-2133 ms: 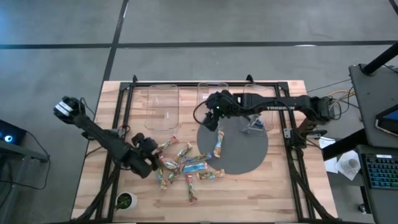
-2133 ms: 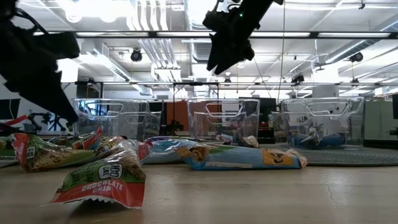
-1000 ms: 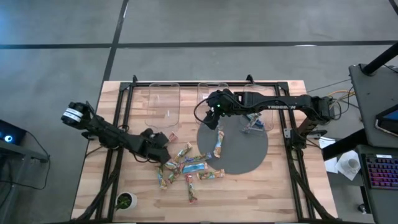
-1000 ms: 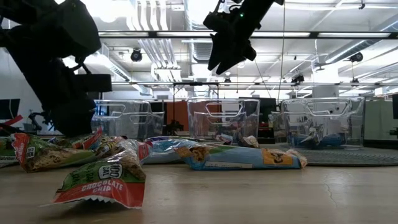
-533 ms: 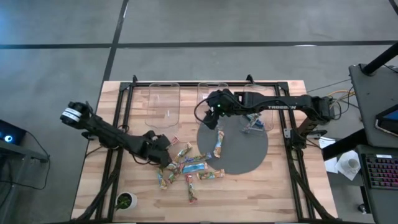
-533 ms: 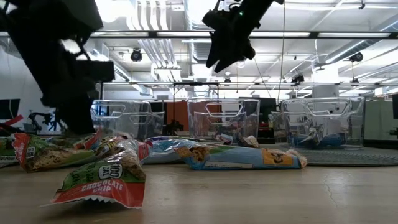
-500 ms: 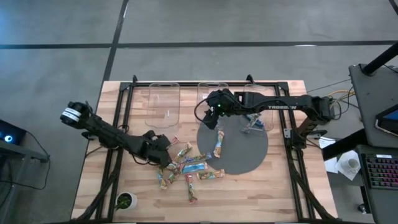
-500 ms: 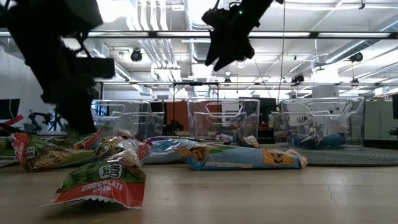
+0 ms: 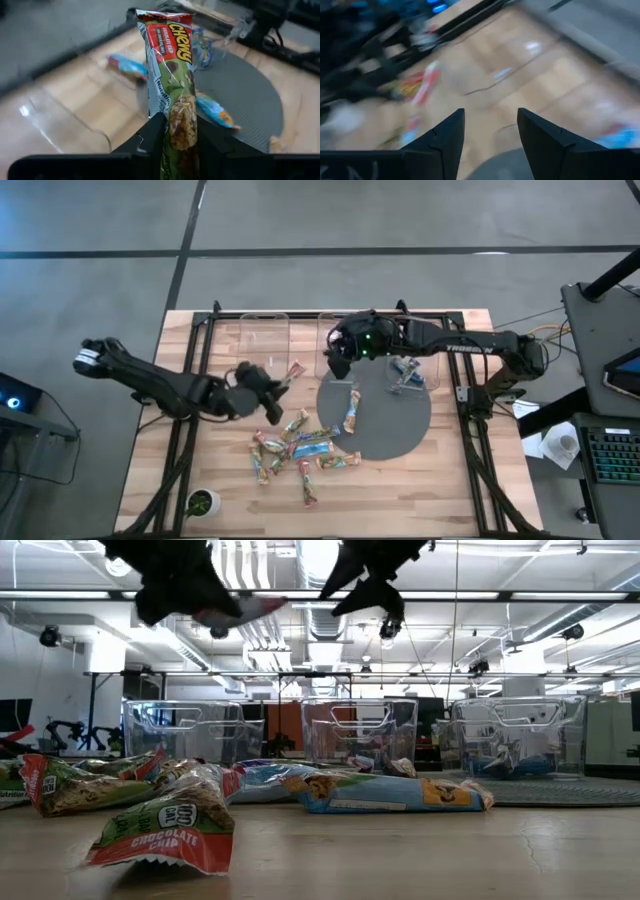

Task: Pick and place Granola Bars by type
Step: Put the red granola bar into the middle transparent bin

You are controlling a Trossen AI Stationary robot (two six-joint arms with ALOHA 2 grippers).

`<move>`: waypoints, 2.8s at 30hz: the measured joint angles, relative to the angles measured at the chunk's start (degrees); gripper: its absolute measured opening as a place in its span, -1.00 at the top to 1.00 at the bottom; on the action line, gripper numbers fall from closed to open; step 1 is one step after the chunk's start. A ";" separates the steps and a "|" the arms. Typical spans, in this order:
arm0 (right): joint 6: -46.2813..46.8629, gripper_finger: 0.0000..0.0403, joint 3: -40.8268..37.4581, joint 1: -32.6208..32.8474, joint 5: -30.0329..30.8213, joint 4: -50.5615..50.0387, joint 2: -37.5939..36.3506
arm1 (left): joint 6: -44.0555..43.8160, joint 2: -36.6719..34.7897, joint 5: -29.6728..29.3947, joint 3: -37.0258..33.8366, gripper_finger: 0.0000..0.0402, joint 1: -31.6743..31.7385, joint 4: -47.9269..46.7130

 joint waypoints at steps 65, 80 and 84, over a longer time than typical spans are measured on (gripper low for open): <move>-2.23 -0.44 -1.01 -4.77 -24.57 2.00 1.41 | 26.94 10.64 5.94 7.94 0.66 6.78 8.37; 0.49 -0.26 -3.61 -5.27 -26.71 8.97 1.55 | 28.68 10.75 5.74 7.94 0.66 6.98 11.85; 1.43 -0.14 -3.70 -5.22 -27.00 9.15 1.55 | 28.60 10.75 5.74 7.92 0.66 7.06 11.96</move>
